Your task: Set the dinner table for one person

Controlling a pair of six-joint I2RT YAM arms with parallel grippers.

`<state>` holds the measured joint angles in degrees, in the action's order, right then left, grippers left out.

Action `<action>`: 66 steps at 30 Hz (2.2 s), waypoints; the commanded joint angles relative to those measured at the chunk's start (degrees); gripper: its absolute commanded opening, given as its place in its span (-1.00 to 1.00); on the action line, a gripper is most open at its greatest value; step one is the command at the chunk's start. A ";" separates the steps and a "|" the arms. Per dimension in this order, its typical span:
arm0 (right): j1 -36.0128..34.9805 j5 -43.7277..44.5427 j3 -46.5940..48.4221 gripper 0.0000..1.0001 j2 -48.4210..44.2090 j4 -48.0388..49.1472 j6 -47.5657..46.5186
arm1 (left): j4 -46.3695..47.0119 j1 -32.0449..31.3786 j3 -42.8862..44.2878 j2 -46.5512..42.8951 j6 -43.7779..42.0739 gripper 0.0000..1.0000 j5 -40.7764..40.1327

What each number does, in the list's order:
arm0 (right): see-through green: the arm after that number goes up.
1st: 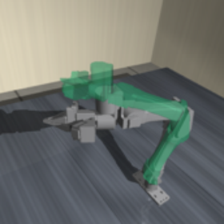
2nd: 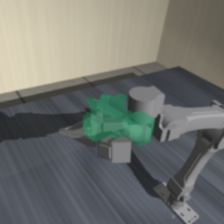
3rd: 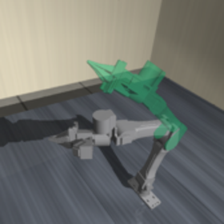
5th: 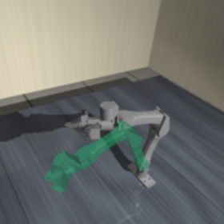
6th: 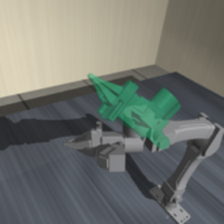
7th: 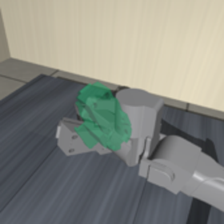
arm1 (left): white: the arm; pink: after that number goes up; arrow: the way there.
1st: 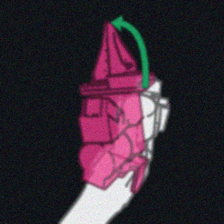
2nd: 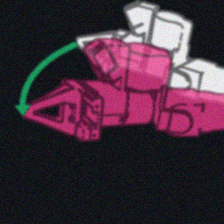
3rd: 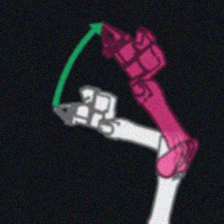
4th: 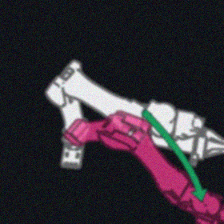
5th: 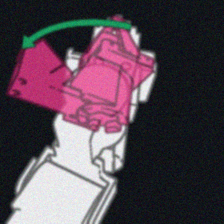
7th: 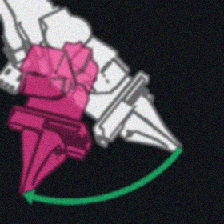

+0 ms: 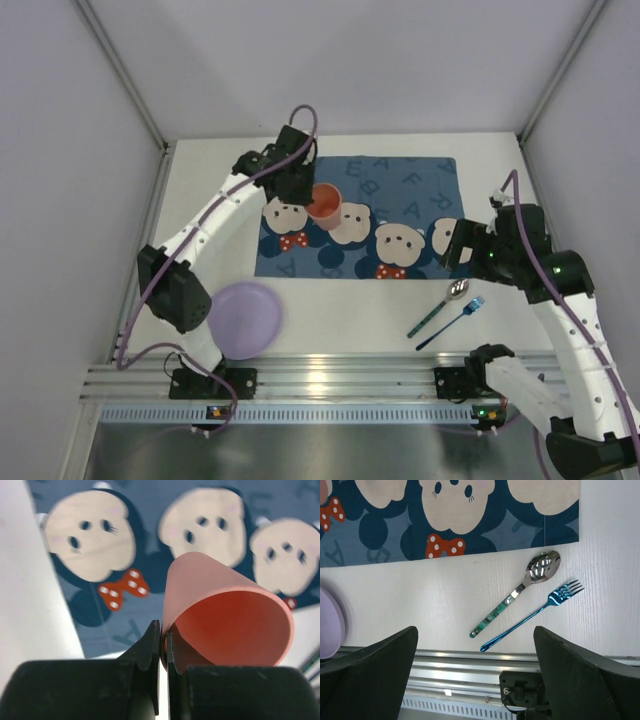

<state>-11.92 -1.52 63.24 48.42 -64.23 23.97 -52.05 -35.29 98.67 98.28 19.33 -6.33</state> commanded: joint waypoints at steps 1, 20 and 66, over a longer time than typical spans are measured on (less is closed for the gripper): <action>0.15 1.34 0.04 0.99 -1.49 -0.99 -0.41 | -0.69 8.29 3.89 5.16 0.61 -1.00 1.57; 0.15 3.37 -0.49 0.99 4.48 1.65 -1.38 | -2.61 17.53 15.67 21.60 3.08 -1.00 3.43; -0.03 -1.21 32.10 0.99 28.81 3.05 -2.34 | 13.57 -9.88 34.31 29.18 4.23 -1.00 1.42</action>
<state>-11.94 -3.55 89.54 70.52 -64.07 22.92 -36.47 -40.05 133.40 136.05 29.23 -0.30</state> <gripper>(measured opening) 0.996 0.073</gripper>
